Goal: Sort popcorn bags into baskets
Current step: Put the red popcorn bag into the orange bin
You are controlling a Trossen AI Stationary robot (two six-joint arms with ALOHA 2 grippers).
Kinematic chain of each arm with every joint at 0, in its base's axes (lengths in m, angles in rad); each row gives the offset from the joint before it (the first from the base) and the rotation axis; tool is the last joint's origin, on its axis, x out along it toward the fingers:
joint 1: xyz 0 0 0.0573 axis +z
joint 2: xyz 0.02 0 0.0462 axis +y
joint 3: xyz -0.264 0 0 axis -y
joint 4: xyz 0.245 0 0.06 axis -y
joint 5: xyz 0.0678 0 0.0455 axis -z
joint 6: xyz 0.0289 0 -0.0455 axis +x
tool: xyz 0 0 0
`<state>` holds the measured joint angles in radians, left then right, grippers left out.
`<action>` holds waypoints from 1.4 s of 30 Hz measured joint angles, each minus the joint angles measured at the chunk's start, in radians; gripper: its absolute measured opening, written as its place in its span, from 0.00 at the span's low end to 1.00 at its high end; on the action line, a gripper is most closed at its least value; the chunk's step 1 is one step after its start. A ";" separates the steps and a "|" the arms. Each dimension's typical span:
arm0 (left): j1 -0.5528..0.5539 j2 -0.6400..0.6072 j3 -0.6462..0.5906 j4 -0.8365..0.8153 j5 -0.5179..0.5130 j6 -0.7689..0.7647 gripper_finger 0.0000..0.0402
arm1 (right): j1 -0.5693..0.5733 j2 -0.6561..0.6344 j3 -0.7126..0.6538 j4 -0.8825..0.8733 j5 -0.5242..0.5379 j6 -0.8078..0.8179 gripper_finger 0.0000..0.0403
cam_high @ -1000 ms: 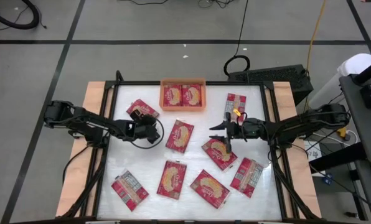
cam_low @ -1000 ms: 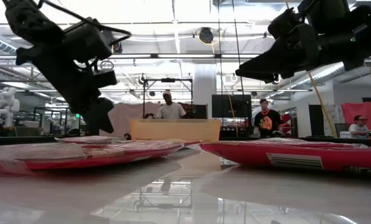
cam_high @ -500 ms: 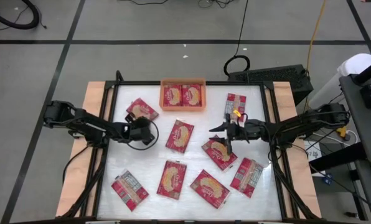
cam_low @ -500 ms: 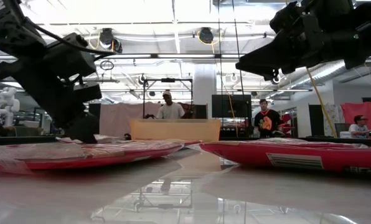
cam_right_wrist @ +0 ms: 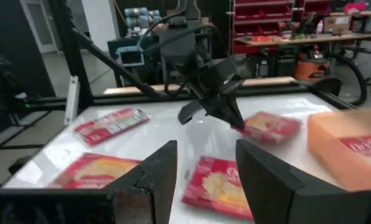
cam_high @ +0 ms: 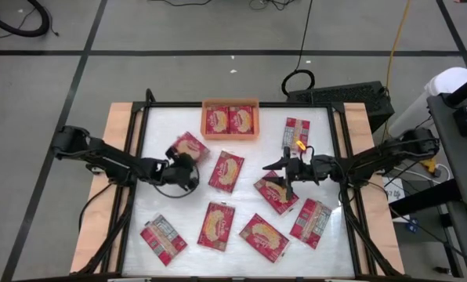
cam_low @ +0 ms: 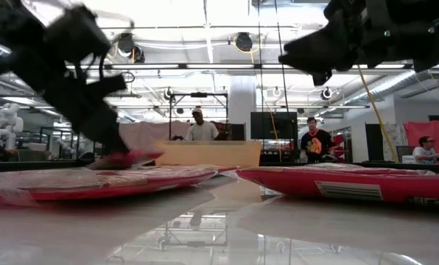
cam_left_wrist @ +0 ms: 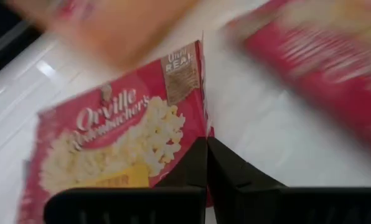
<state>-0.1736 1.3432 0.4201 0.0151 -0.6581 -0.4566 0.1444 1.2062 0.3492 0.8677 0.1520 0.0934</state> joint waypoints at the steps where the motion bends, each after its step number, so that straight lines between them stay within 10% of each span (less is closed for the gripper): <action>1: -0.026 -0.011 0.017 0.001 0.001 0.006 0.01 | 0.010 0.007 0.012 0.000 0.016 -0.002 0.39; 14: -0.314 -0.154 0.207 -0.013 0.086 0.392 0.00 | 0.034 0.269 0.221 -0.073 0.006 -0.143 0.44; 27: -0.327 -0.212 0.219 -0.036 0.085 0.455 0.00 | 0.041 0.560 0.515 -0.113 -0.161 -0.197 0.61; 42: -0.274 -0.197 0.219 -0.032 0.042 0.422 0.05 | 0.010 0.741 0.672 -0.081 -0.043 -0.164 0.03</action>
<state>-0.4478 1.1459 0.6392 -0.0171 -0.6162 -0.0349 0.1542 1.9468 1.0211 0.7864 0.1088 -0.0711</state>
